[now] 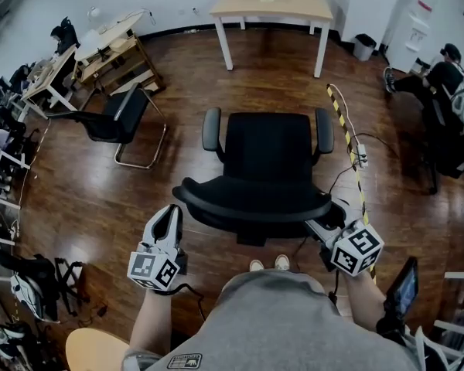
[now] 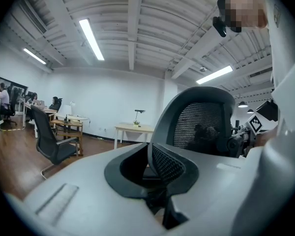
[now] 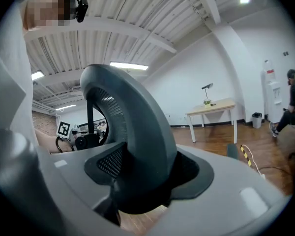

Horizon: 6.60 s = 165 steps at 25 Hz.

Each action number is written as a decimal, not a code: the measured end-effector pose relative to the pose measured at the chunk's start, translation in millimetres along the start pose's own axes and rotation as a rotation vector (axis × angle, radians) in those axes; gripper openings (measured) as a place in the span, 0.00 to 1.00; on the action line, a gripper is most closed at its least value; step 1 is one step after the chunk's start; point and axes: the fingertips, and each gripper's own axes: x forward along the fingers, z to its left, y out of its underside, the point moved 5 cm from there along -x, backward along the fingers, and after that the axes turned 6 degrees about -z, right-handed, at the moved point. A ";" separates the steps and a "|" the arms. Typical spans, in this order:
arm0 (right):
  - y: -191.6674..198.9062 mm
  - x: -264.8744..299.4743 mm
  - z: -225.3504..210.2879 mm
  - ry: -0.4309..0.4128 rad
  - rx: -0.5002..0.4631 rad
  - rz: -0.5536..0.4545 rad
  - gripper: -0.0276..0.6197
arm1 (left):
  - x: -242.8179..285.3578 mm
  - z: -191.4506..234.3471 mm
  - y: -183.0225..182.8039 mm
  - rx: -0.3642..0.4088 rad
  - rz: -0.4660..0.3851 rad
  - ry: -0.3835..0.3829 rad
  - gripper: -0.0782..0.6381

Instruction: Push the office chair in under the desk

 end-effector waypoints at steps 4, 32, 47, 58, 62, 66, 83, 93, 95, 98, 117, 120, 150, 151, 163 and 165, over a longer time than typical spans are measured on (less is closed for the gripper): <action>2.2 1.8 1.5 0.007 0.006 0.000 0.48 | 12.2 4.4 1.8 0.016 0.068 0.133 0.19; 14.2 2.1 11.4 0.027 0.014 -0.026 0.47 | 93.1 -26.8 18.5 -0.086 0.351 0.784 0.48; 1.9 4.6 7.1 0.048 0.026 -0.027 0.48 | 107.6 -32.8 7.5 -0.072 0.329 0.845 0.45; -2.5 5.8 -7.4 0.037 0.042 -0.030 0.47 | 124.0 -39.8 9.1 -0.073 0.344 0.884 0.46; -9.9 24.5 -23.8 0.029 0.050 -0.044 0.46 | 146.2 -29.8 6.6 -0.071 0.348 0.882 0.46; -18.7 47.1 -47.4 0.017 0.053 -0.051 0.46 | 175.7 -20.2 4.9 -0.072 0.352 0.872 0.46; -63.6 152.2 -146.4 -0.007 0.053 -0.060 0.45 | 312.0 29.3 -3.2 -0.094 0.341 0.797 0.45; -102.8 213.6 -226.0 0.011 0.056 -0.035 0.45 | 416.4 47.8 -13.4 -0.101 0.331 0.834 0.43; -104.9 220.9 -237.8 0.014 0.059 -0.027 0.45 | 430.6 49.2 -11.5 -0.106 0.335 0.840 0.42; -105.7 232.4 -249.0 0.028 0.065 -0.020 0.45 | 446.8 56.3 -9.0 -0.113 0.339 0.860 0.42; -139.5 308.5 -339.4 0.061 0.065 -0.033 0.45 | 572.1 85.4 -12.7 -0.086 0.304 0.905 0.40; -147.4 316.1 -355.5 0.063 0.065 -0.038 0.45 | 593.7 84.5 -13.5 -0.084 0.306 0.910 0.40; -211.7 429.8 -552.0 0.015 0.056 -0.018 0.44 | 814.1 97.8 -8.4 -0.090 0.295 0.854 0.41; -213.9 433.8 -557.3 0.017 0.054 -0.020 0.45 | 821.1 99.5 -9.1 -0.089 0.291 0.857 0.41; -241.9 499.7 -621.3 0.025 0.066 -0.031 0.44 | 915.6 132.3 -18.4 -0.083 0.285 0.889 0.40; -246.3 512.6 -628.9 0.031 0.063 -0.035 0.44 | 930.8 141.0 -20.0 -0.083 0.282 0.897 0.40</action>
